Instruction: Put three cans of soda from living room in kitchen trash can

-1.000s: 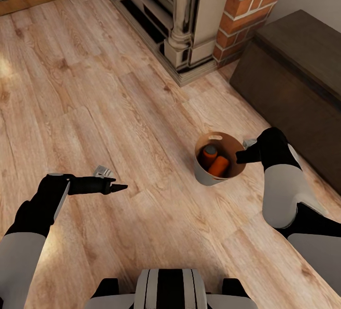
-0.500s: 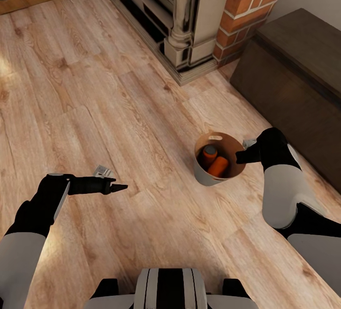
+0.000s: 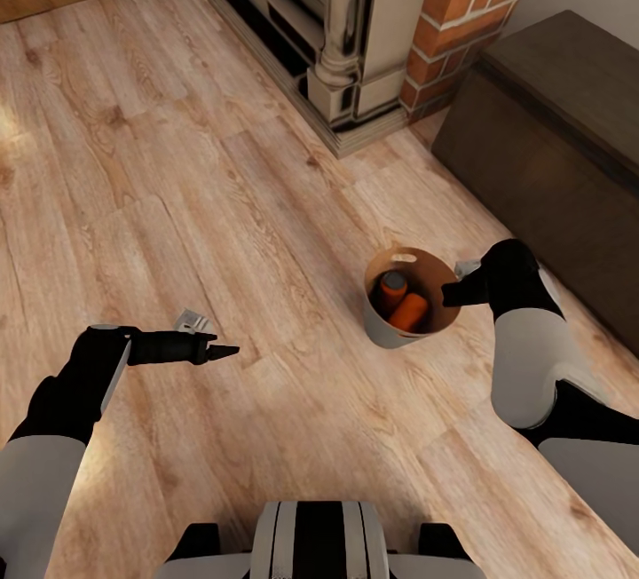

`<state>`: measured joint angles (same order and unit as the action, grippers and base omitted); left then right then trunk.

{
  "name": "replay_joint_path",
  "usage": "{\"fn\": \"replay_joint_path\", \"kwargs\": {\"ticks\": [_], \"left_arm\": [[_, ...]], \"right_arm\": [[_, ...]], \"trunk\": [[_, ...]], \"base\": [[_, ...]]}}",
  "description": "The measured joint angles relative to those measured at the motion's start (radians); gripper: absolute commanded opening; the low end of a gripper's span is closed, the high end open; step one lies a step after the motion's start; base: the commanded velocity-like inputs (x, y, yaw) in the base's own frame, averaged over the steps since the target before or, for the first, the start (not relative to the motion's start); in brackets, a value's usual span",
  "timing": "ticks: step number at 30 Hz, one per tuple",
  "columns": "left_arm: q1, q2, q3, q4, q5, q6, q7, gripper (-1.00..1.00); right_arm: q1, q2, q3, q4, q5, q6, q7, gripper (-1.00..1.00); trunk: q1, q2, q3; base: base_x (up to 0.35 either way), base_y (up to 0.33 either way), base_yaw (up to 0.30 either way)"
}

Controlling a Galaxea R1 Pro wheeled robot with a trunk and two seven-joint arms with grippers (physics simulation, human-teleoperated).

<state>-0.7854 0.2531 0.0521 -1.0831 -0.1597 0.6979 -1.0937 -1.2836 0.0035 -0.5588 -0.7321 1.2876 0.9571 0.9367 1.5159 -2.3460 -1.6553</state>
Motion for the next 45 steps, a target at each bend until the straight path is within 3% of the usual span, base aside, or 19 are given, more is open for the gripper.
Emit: {"fn": "replay_joint_path", "kwargs": {"ticks": [7,10,12,16,22,23,24,28,45], "left_arm": [[0.001,0.000,0.000,-0.001,0.000,0.001,-0.001,1.00],[0.001,0.001,0.000,-0.001,0.000,0.001,-0.001,1.00],[0.001,0.000,0.001,-0.001,0.000,0.000,0.000,1.00],[0.001,0.000,0.001,-0.001,0.000,0.000,0.000,1.00],[0.001,0.000,0.001,-0.001,0.000,0.001,-0.001,1.00],[0.001,0.001,0.001,-0.001,0.000,0.001,-0.001,1.00],[0.000,0.000,0.000,0.000,0.000,0.000,-0.001,1.00],[0.000,0.000,0.000,0.000,0.000,0.000,-0.002,1.00],[0.000,0.000,0.000,0.000,0.000,-0.001,-0.002,1.00]], "right_arm": [[-0.001,0.001,0.002,-0.008,-0.010,0.024,0.000,-1.00],[-0.001,0.001,0.002,-0.034,-0.027,0.090,0.014,-1.00],[0.000,0.000,0.002,-0.046,-0.005,0.090,0.043,-1.00],[-0.001,0.000,0.002,-0.034,-0.025,0.089,0.019,-1.00],[-0.001,0.001,0.002,-0.038,-0.020,0.089,0.025,-1.00],[-0.001,0.001,0.002,-0.038,-0.018,0.090,0.026,1.00],[-0.001,0.000,0.000,-0.044,0.010,0.002,-0.004,1.00],[-0.001,0.001,0.000,0.000,0.004,0.000,0.000,1.00],[0.007,0.004,0.004,0.000,-0.013,0.004,0.002,1.00]], "trunk": [[0.007,-0.014,-0.006],[0.018,-0.035,-0.015],[0.025,-0.049,-0.022],[0.021,-0.049,-0.022],[0.022,-0.049,-0.022],[0.022,-0.049,-0.022],[0.026,-0.049,-0.022],[0.027,-0.049,-0.022],[0.027,-0.049,-0.022]], "base": [[0.000,0.000,0.000],[0.000,0.000,0.000],[0.000,0.000,0.000],[0.000,0.000,0.000],[0.000,0.000,0.000],[0.000,0.000,0.000],[0.000,0.000,0.000],[0.000,0.000,0.000],[0.000,0.000,0.000]]}}
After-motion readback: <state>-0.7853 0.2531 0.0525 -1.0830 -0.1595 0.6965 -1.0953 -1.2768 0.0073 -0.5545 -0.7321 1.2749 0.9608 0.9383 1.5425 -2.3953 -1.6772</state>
